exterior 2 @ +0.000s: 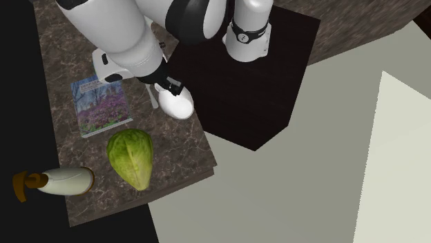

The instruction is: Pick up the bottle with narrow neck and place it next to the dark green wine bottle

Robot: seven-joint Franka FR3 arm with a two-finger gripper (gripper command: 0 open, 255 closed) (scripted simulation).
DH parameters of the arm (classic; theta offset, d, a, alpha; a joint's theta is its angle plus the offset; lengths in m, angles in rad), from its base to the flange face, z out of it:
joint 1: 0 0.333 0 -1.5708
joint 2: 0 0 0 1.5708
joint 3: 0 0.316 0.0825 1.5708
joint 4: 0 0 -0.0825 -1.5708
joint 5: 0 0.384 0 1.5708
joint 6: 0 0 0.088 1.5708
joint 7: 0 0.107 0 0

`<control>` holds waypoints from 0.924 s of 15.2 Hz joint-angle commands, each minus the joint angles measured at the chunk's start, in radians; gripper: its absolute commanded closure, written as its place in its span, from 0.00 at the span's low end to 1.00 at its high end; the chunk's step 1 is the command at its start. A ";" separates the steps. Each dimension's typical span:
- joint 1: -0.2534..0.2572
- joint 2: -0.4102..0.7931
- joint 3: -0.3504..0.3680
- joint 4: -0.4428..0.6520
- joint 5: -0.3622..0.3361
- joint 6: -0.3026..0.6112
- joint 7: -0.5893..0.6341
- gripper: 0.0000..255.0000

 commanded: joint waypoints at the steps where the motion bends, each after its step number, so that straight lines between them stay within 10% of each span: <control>1: -0.003 -0.026 0.002 0.008 -0.004 -0.033 0.000 1.00; 14: -0.008 -0.162 0.028 0.092 -0.004 -0.252 0.005 1.00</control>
